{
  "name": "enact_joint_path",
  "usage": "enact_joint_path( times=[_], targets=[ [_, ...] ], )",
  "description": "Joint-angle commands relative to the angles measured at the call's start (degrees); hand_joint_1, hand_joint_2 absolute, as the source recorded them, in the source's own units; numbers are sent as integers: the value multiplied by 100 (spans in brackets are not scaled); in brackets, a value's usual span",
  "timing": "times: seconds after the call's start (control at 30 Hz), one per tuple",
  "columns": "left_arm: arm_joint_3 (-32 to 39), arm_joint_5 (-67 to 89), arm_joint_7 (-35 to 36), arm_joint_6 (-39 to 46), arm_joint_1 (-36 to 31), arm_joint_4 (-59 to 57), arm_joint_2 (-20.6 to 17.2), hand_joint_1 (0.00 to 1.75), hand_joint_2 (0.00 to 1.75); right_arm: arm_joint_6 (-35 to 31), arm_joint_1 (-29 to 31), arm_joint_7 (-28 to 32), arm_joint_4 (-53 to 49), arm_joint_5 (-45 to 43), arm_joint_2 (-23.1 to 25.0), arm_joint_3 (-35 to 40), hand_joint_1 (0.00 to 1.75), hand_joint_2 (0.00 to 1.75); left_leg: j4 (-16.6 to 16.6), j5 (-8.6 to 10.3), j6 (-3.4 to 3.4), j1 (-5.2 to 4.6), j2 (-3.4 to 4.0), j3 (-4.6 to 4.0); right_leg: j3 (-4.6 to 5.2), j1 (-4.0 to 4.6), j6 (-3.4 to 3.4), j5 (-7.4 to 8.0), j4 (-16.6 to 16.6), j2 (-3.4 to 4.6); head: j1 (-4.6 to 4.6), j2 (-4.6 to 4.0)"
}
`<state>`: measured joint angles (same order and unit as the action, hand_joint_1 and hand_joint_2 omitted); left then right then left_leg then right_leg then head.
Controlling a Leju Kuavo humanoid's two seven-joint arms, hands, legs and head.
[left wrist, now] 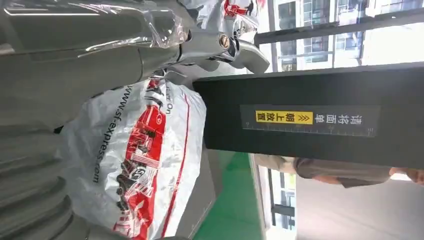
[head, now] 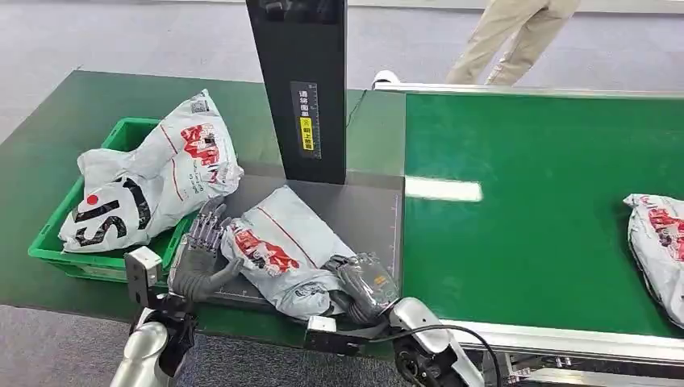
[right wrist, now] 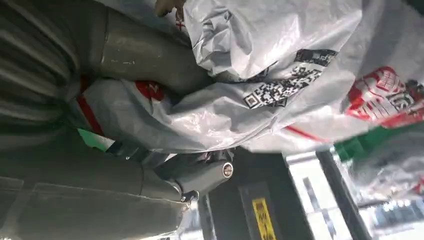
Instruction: Moved the parcel from conveyor to table for the left to box.
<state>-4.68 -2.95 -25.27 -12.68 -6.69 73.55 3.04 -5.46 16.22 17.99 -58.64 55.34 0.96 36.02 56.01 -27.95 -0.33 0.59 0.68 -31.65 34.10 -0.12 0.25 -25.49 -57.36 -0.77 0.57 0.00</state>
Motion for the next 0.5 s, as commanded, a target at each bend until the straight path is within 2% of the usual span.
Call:
enact_joint_path(
  times=[0.03,0.5],
  targets=[
    [26,-41,32,55,-137,-445,-113,0,175,546,111,623,229,-1333,-73,-227,0,175,-12,2,1,-3,-7,17,-15,-4,1,0,8,4,2,0],
    [-10,-160,-69,91,-84,-485,-98,0,175,413,-292,1015,-616,-2857,53,-1019,0,175,-6,0,1,-3,-9,9,-9,-4,1,-3,3,-1,0,0]
  ],
)
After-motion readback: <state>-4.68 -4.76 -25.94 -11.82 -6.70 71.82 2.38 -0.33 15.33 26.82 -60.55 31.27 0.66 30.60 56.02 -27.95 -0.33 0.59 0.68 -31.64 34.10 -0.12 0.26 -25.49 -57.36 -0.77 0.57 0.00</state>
